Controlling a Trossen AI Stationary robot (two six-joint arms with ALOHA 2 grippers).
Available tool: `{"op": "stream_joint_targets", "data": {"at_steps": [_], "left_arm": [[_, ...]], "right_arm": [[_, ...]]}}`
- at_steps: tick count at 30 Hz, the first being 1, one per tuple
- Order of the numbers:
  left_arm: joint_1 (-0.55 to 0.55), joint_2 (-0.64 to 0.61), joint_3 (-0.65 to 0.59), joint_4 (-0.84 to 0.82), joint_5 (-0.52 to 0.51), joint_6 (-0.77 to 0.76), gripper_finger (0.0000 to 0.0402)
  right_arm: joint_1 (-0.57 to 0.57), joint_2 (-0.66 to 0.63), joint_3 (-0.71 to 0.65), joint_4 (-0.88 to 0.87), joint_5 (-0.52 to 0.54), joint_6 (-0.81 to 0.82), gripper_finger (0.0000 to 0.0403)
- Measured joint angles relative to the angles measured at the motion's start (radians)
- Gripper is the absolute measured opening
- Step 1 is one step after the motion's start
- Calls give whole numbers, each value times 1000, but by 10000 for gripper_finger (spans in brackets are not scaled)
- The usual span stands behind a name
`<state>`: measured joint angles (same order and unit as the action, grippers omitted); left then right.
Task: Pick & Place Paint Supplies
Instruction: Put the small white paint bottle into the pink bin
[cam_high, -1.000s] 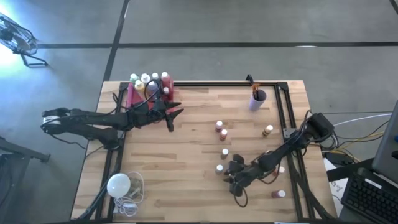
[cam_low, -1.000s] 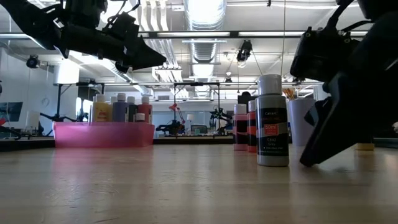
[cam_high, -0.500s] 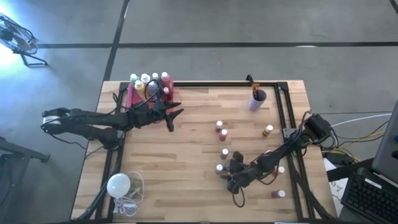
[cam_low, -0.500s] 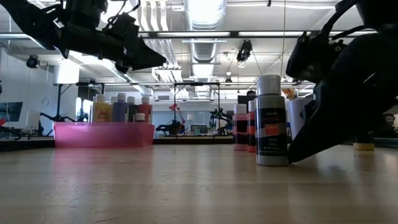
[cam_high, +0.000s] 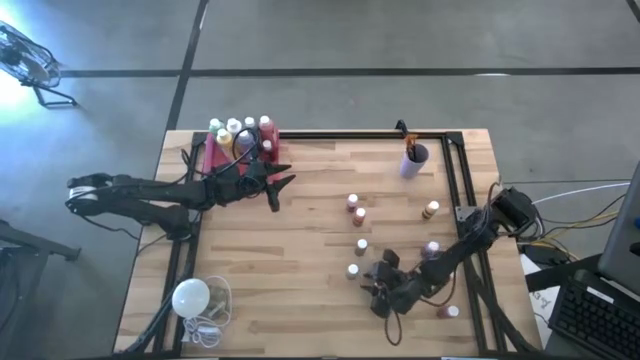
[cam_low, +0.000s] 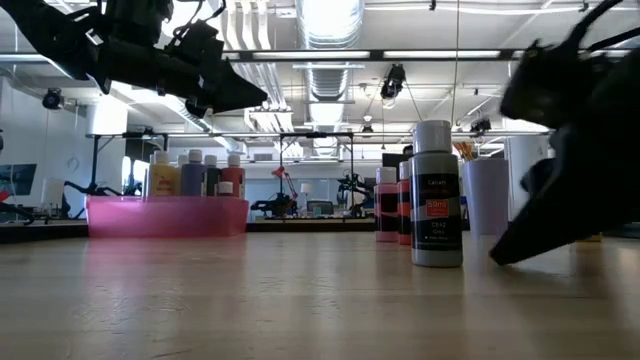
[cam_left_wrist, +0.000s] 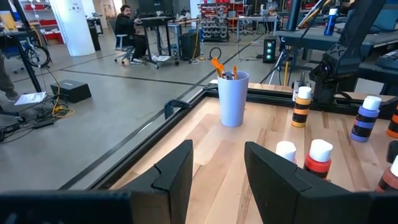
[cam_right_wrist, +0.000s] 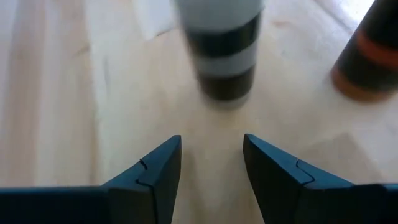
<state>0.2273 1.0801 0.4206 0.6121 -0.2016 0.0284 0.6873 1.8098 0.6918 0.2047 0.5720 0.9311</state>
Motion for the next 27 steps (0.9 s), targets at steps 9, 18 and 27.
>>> {"op": "stream_joint_targets", "data": {"at_steps": [9, 18, 27], "left_arm": [[0, 0, 0, 1, 0, -1, 151], [0, 0, 0, 1, 0, -2, 151], [0, 0, 0, 0, 2, -2, 151]], "right_arm": [[44, 8, 4, 15, 112, 39, 183], [45, 10, 13, 44, 188, 35, 192], [27, 129, 31, 173, 223, -16, 176]]}}
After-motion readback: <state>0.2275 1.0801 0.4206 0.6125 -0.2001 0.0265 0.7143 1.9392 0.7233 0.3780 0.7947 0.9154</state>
